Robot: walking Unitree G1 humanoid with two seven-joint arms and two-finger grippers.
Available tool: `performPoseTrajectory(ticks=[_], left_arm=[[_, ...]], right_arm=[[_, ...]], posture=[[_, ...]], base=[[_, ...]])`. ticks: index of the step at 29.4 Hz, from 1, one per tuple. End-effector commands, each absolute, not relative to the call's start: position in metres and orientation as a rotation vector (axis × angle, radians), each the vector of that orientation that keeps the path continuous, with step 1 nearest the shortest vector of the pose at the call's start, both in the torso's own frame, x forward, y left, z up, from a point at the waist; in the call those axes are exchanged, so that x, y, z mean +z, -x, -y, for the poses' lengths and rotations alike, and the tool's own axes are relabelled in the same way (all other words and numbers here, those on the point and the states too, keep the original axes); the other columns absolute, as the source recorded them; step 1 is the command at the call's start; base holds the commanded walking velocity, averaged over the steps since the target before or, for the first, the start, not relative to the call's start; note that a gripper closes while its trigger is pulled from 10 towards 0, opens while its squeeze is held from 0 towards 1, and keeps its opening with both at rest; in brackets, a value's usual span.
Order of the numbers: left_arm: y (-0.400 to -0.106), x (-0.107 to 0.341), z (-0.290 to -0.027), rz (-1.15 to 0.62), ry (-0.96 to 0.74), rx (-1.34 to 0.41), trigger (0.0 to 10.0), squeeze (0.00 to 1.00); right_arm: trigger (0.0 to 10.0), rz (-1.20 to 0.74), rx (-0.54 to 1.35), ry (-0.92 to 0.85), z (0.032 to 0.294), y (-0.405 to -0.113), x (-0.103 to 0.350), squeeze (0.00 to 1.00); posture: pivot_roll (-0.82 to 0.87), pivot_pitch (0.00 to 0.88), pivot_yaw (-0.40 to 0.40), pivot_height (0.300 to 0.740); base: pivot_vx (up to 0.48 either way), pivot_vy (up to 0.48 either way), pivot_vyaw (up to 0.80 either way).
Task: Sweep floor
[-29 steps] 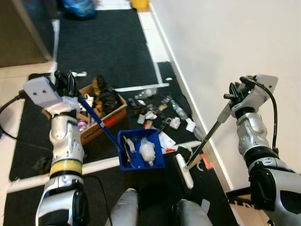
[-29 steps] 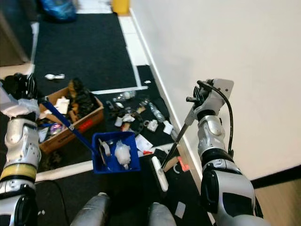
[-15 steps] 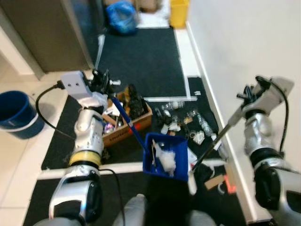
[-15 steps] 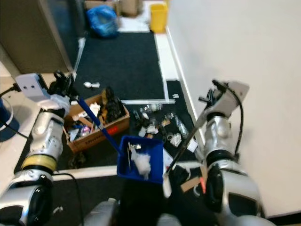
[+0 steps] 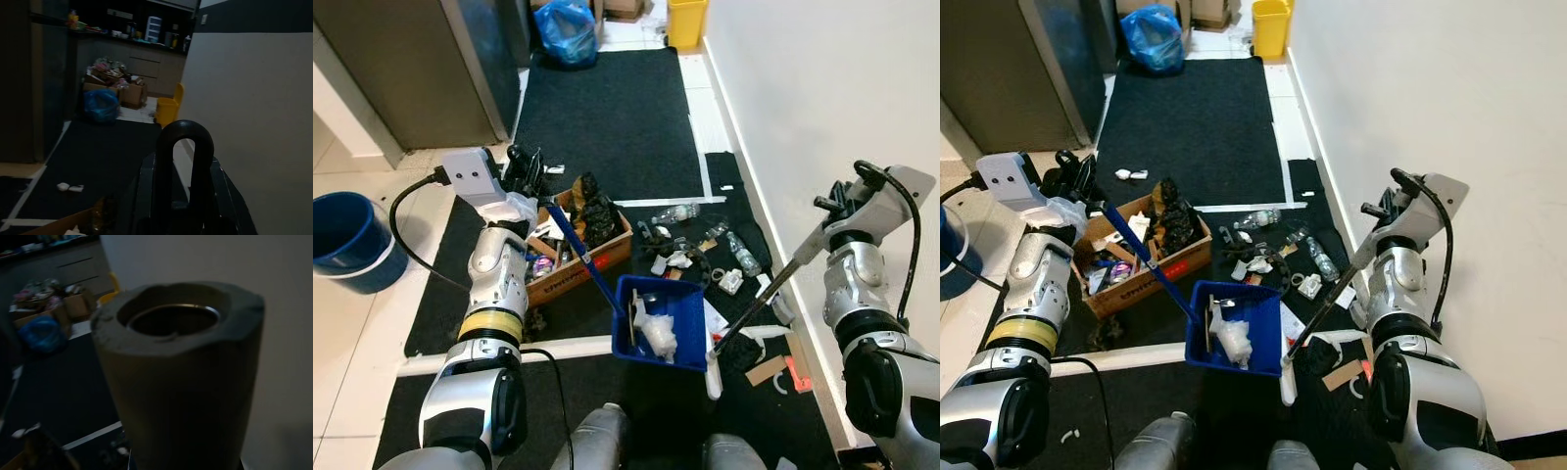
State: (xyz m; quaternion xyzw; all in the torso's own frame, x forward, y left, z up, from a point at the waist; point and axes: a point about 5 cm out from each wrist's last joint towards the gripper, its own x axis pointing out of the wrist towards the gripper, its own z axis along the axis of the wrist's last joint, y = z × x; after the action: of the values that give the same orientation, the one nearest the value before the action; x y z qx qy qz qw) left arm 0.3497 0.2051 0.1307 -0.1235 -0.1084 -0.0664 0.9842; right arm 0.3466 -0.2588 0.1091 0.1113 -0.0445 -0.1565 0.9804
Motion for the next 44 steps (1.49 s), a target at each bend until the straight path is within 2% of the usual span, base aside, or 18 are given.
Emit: performPoseTrajectory(ticks=[1,29,44], left_arm=[[-0.348,0.133,-0.211,0.246,0.265,-0.118,10.0,0.0],[-0.348,0.135,-0.205,0.265,0.27,-0.143,10.0,0.0],[-0.349,0.136,-0.205,0.268,0.273,-0.149,10.0,0.0]], right_arm=[[10.0,0.169,-0.334,-0.215,0.265,-0.348,0.123,0.0],[10.0,0.219,-0.474,-0.114,0.295,-0.339,0.135,0.0],[10.0,0.225,-0.479,-0.043,0.293,-0.339,0.138,0.0]], posture=[[0.15,0.0,-0.002,0.74],[0.14,0.0,0.003,0.74],[0.14,0.0,0.004,0.74]], base=[[0.322,0.0,0.0],[0.336,0.0,0.0],[0.344,0.0,0.0]])
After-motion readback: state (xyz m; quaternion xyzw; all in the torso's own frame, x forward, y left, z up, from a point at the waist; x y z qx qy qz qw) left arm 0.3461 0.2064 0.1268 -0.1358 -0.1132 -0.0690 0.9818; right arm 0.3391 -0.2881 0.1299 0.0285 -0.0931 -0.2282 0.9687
